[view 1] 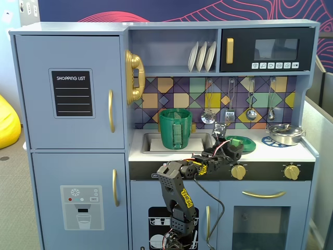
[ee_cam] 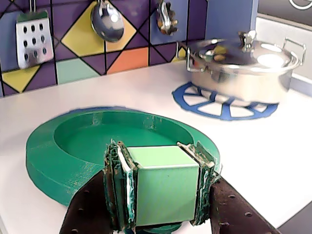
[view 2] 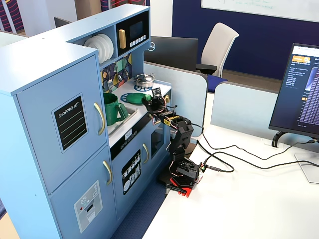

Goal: Take off the lid from the green recipient and place it on the counter

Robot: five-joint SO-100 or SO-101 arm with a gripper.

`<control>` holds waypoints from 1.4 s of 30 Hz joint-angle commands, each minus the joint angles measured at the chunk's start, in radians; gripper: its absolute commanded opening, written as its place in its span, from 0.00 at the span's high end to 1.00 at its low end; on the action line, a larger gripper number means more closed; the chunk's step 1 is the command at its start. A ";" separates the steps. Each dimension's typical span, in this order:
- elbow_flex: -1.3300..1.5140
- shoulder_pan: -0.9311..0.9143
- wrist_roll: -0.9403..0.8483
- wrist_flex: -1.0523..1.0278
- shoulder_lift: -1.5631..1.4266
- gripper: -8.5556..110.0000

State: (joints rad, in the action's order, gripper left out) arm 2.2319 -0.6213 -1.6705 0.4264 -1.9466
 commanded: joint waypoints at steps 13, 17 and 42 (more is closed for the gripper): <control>0.018 0.000 -0.025 0.097 0.029 0.77; 0.023 -0.003 -0.032 0.087 0.012 0.64; -0.156 0.176 -0.049 -1.072 -0.726 0.59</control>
State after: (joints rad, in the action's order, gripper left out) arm 2.1921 -0.5277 -1.6766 -0.3605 -2.5694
